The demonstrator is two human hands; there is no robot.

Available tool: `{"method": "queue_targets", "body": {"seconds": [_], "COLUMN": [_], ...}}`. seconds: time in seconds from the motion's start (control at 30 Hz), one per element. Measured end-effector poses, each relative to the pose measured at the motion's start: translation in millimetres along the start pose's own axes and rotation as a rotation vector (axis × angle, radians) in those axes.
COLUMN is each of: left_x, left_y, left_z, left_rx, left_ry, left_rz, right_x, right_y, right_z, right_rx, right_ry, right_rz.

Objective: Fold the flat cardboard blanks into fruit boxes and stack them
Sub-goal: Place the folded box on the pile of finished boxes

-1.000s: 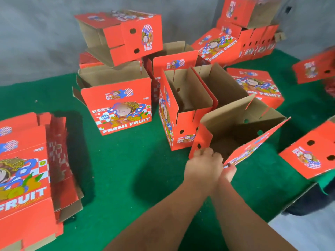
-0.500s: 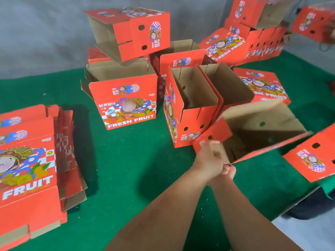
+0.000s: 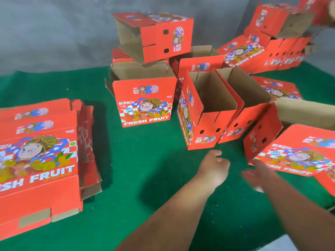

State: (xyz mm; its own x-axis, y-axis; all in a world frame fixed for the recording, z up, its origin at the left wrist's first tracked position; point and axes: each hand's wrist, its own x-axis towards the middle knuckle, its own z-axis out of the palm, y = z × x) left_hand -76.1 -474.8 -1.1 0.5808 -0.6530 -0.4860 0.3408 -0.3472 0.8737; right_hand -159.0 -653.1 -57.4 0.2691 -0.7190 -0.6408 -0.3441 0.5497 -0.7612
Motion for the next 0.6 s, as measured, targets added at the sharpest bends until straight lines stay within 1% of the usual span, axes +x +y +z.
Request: {"method": "queue_targets", "body": {"seconds": [0.03, 0.07, 0.1, 0.17, 0.27, 0.4, 0.47, 0.53, 0.6], "left_x": [0.4, 1.6, 0.5, -1.8, -5.4, -16.4, -22.7, -33.7, -49.1], "left_y": [-5.7, -12.1, -17.3, -27.2, -38.0, -47.9, -52.1, -56.3, -60.8], "left_z": [-6.9, -15.3, -25.3, -47.4, -82.5, -131.4, -160.2, -192.7, -226.0], "left_rx": [0.012, 0.032, 0.050, 0.044, 0.015, -0.089, -0.067, 0.069, 0.377], "left_ry": [0.044, 0.100, 0.154, 0.236, 0.364, 0.474, 0.533, 0.647, 0.865], "left_rz": [-0.004, -0.002, 0.002, 0.012, 0.054, 0.071, 0.071, 0.126, 0.214], "right_x": [-11.7, -18.7, -26.0, -45.2, -76.1, -109.1, -125.2, -142.4, -161.6], "right_y": [12.4, 26.4, 37.4, 45.6, 45.3, 52.9, 57.9, 65.7, 75.1], "right_z": [24.5, 50.0, 72.9, 116.2, 165.2, 213.7, 238.8, 266.0, 293.4], "right_rx": [-0.058, -0.057, -0.055, -0.051, -0.063, -0.087, -0.127, -0.185, -0.260], "right_ry": [-0.097, -0.177, -0.269, -0.377, -0.432, -0.519, -0.566, -0.618, -0.674], "right_rz": [0.069, 0.078, 0.061, 0.016, -0.060, -0.080, -0.086, -0.098, -0.110]}}
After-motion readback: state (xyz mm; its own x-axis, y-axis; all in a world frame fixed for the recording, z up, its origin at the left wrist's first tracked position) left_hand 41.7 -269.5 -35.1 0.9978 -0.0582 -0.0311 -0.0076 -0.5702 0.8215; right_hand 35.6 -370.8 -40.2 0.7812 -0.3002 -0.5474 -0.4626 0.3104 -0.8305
